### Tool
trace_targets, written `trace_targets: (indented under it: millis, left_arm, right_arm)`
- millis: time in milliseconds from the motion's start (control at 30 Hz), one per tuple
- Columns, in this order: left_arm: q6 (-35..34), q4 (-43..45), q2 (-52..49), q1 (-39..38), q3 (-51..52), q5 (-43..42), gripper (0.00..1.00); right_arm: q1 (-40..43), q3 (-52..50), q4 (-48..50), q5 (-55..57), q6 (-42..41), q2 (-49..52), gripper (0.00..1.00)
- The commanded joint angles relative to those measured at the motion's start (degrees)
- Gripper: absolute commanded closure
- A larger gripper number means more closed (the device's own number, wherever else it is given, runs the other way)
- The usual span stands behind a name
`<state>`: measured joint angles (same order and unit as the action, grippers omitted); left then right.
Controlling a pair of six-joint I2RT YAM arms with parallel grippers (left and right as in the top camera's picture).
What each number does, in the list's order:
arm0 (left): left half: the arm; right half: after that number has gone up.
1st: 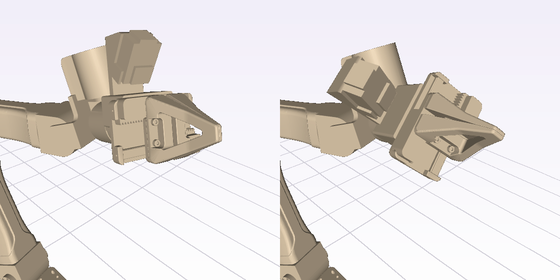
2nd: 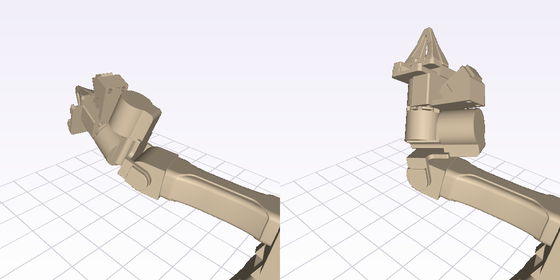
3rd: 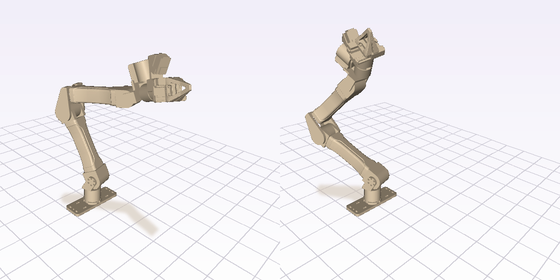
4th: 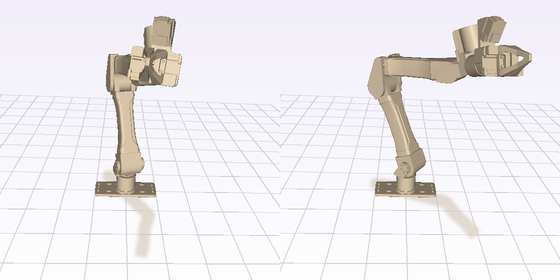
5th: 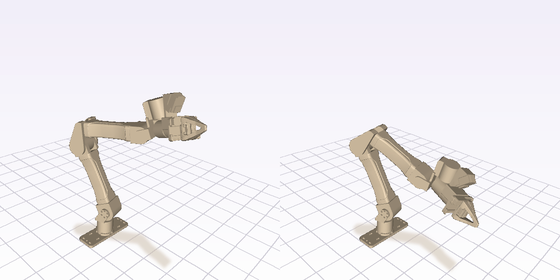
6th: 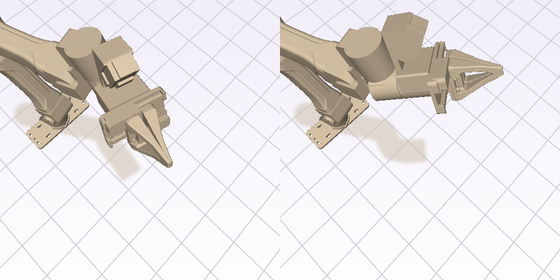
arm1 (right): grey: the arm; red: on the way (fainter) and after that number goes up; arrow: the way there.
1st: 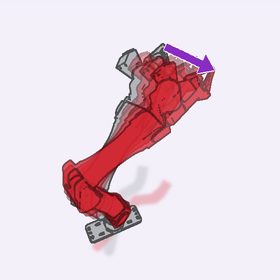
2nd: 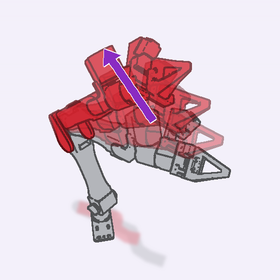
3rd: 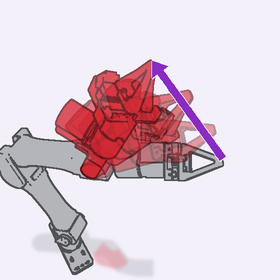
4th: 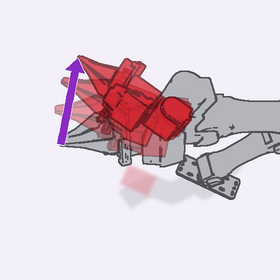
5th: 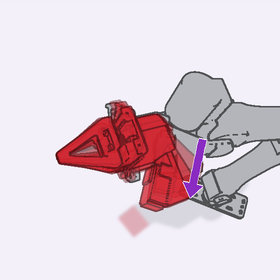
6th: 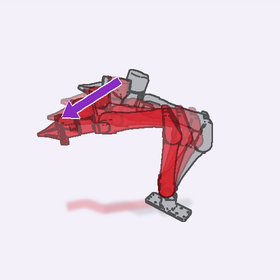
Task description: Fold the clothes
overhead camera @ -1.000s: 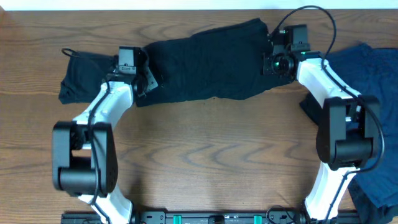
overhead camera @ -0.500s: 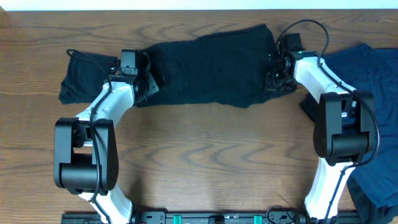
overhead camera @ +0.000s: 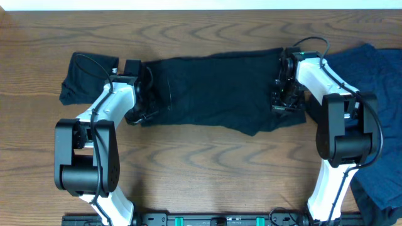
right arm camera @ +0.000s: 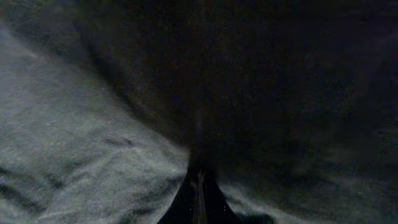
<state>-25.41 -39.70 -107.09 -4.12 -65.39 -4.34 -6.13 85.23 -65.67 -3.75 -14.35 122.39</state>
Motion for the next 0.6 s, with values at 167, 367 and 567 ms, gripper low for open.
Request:
trace_targets:
  millis: [167,367,567]
  left_arm:
    - [1.22,-3.19,4.31,0.39,0.26,0.24,0.94]
    - [2.29,-2.58,14.29,0.39,-0.96,0.22,0.94]
    - [2.89,2.67,22.53,0.39,-1.11,0.20,0.93]
  right_arm:
    - [-1.81,-1.70,-3.52,1.81,-2.36,-1.49,0.99]
    - [-1.88,-0.98,0.48,1.81,-2.36,-10.43,0.99]
    - [-1.88,-0.63,9.14,1.33,-1.05,-16.65,0.99]
